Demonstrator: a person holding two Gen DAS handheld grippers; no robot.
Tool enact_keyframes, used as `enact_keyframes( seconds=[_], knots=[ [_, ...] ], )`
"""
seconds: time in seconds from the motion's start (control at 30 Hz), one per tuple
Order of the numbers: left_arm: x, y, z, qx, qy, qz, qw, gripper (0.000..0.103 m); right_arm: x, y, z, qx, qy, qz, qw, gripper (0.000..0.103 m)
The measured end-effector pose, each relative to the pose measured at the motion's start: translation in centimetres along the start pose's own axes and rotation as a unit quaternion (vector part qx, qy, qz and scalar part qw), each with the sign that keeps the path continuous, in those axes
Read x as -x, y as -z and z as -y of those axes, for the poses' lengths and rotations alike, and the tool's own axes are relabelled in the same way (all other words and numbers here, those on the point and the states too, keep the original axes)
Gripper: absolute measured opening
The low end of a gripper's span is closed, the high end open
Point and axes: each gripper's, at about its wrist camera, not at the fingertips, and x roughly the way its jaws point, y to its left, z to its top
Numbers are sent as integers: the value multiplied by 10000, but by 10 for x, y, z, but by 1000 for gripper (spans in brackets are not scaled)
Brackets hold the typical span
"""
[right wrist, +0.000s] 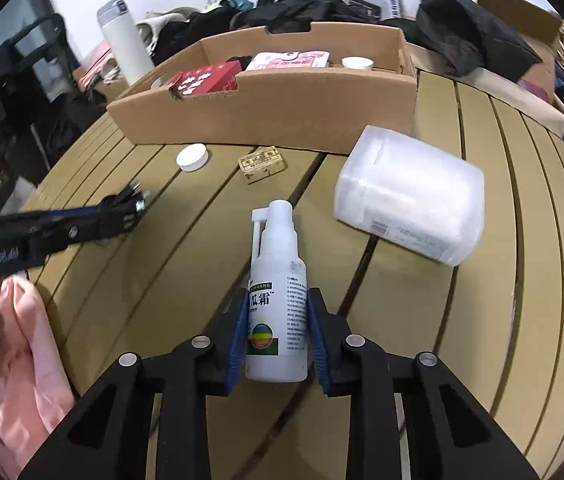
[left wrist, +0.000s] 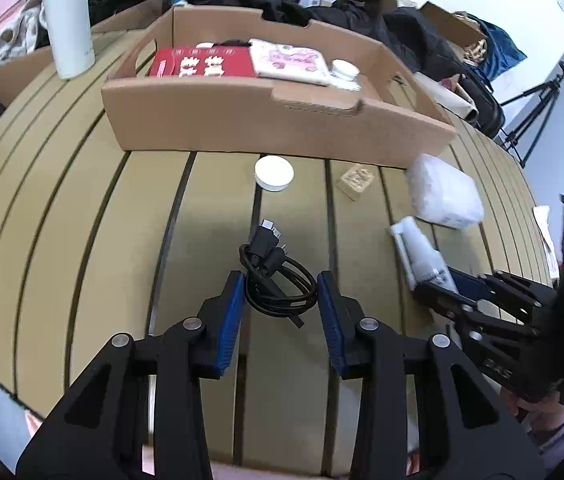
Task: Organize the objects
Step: 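Grasp the black cable with the left gripper while the right gripper grasps the white spray bottle, then carry the black cable and spray bottle into the cardboard box and open both grippers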
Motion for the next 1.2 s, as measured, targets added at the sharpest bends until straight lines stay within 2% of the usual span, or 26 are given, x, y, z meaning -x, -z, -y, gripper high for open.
enact_keyframes(
  seconds=[0.1,0.3,0.47,0.6,0.77,0.87,0.93,1.07,1.1,1.2],
  knots=[
    [33,8,8,-141,106,287,9994,33,10,1,-10,-94,53,48,9999,30],
    [99,38,10,-127,96,528,9985,33,87,20,-29,-52,195,642,9977,30],
    [146,69,19,-302,274,713,9966,32,158,58,-48,93,261,998,9946,30],
    [168,81,25,-366,393,918,9943,32,184,76,-54,82,346,1086,9934,30],
    [178,84,31,-408,400,1073,9926,32,192,83,-57,8,341,1182,9924,30],
    [176,74,28,-366,514,997,9930,32,195,76,-55,-63,227,1284,9914,30],
    [176,54,24,-347,680,990,9922,32,196,66,-52,-59,157,1301,9914,30],
    [171,-12,17,-330,889,1051,9899,32,202,14,-42,203,165,1482,9886,30],
    [163,-37,15,-331,980,998,9896,32,202,0,-39,213,110,1503,9883,30],
    [129,-87,11,-179,974,753,9922,32,189,-54,-25,51,-177,1485,9887,30]
  ],
)
